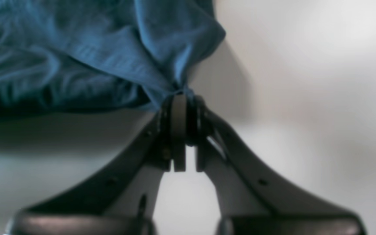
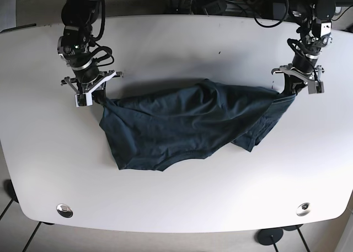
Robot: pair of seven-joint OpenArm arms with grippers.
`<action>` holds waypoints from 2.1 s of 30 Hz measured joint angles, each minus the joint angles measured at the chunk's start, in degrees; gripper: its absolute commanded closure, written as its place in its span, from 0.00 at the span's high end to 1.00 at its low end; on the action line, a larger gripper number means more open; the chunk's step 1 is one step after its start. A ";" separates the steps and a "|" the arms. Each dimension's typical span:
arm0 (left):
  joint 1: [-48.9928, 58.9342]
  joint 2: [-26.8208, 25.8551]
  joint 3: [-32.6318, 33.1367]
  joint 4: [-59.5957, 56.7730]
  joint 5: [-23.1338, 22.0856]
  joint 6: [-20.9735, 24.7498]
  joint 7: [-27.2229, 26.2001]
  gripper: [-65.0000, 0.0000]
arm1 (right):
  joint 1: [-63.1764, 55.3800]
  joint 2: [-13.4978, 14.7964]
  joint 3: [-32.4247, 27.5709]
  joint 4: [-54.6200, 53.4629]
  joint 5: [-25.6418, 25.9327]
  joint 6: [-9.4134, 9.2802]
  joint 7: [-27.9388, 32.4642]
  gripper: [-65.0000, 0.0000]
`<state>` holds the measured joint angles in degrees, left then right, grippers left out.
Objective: Fold the T-shirt properly
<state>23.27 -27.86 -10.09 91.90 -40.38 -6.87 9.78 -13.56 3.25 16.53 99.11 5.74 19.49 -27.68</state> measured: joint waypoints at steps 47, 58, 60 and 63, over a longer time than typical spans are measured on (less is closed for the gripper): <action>10.36 -0.24 -5.62 5.46 0.17 -0.04 -0.13 0.01 | 51.04 6.51 -40.63 -69.92 13.66 14.43 20.50 0.93; 10.23 -0.13 -5.62 5.44 0.17 -0.02 -0.13 0.01 | 45.59 3.87 -41.27 -65.42 14.71 14.67 23.04 0.58; 10.23 -0.15 -5.62 5.44 0.20 -0.02 -0.13 0.01 | 45.44 3.89 -41.27 -65.42 14.71 14.69 23.02 0.44; 10.23 -0.15 -5.62 5.44 0.17 0.00 -0.13 0.01 | 45.29 3.67 -41.29 -65.42 14.67 14.64 22.45 0.14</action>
<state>33.50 -28.01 -15.70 97.34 -40.21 -6.87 9.65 31.73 6.92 -24.75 33.69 20.40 34.13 -5.23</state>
